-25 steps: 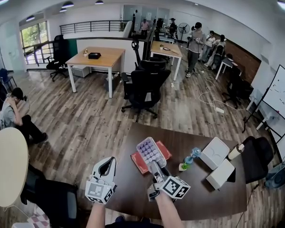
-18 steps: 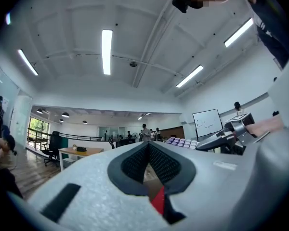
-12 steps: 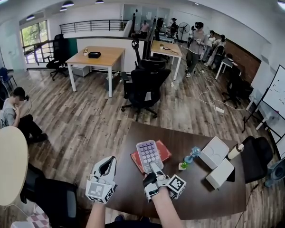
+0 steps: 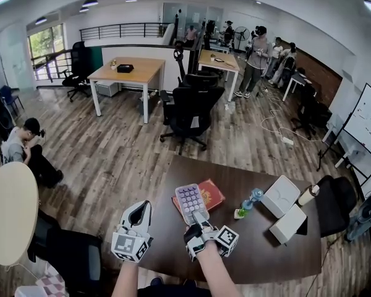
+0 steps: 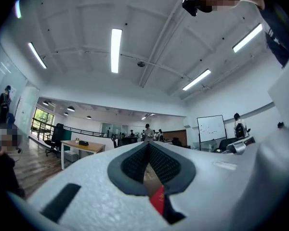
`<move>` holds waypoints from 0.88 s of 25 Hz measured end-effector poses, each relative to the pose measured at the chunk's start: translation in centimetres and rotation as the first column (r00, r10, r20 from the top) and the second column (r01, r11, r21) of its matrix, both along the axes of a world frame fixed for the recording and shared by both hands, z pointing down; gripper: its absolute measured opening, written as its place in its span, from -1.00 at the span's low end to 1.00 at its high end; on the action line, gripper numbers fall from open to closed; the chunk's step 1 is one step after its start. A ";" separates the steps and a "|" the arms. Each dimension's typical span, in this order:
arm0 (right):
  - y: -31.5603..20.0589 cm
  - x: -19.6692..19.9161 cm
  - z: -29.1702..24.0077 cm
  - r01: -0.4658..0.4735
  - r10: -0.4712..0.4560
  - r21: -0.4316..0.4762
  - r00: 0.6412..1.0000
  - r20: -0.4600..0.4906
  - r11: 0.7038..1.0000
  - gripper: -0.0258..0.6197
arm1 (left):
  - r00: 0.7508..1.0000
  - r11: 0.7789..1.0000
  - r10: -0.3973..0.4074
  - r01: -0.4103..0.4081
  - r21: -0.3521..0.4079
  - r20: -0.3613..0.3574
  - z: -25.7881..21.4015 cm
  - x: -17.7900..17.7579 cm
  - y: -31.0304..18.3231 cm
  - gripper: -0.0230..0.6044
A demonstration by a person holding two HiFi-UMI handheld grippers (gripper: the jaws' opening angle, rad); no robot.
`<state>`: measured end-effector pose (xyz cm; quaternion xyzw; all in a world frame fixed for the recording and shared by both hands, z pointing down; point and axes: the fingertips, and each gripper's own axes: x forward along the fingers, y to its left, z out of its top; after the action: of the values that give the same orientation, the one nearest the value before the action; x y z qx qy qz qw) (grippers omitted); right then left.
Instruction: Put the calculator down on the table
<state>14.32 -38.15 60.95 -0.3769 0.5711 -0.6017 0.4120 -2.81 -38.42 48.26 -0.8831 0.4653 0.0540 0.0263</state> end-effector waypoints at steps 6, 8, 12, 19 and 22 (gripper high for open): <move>0.6 -0.8 6.3 0.027 -0.035 -0.107 0.997 -0.072 0.994 -0.56 | 1.000 1.000 -0.013 0.013 -0.016 0.003 1.0 -0.5 -0.1 -0.94; 0.9 -0.9 8.1 0.029 -0.039 -0.140 0.997 -0.070 0.990 -0.56 | 1.000 1.000 -0.018 0.018 -0.016 0.023 1.1 -0.5 -0.1 -0.94; 1.4 -1.4 12.3 0.042 -0.059 -0.203 0.995 -0.078 0.978 -0.56 | 1.000 0.999 -0.021 0.021 -0.034 0.000 1.6 -1.0 -0.2 -0.94; 2.1 -2.2 19.6 0.072 -0.114 -0.307 0.986 -0.123 0.949 -0.56 | 0.998 0.997 -0.061 0.061 -0.049 -0.014 2.0 -2.3 -0.3 -0.94; 2.2 -2.9 21.9 0.083 -0.120 -0.328 0.989 -0.092 0.941 -0.56 | 0.997 0.996 -0.075 0.075 -0.054 -0.011 2.3 -2.9 -0.4 -0.94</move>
<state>11.43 -35.98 82.86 -0.4420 0.5054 -0.6858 0.2807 -5.72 -38.86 50.54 -0.8651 0.4995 0.0461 0.0018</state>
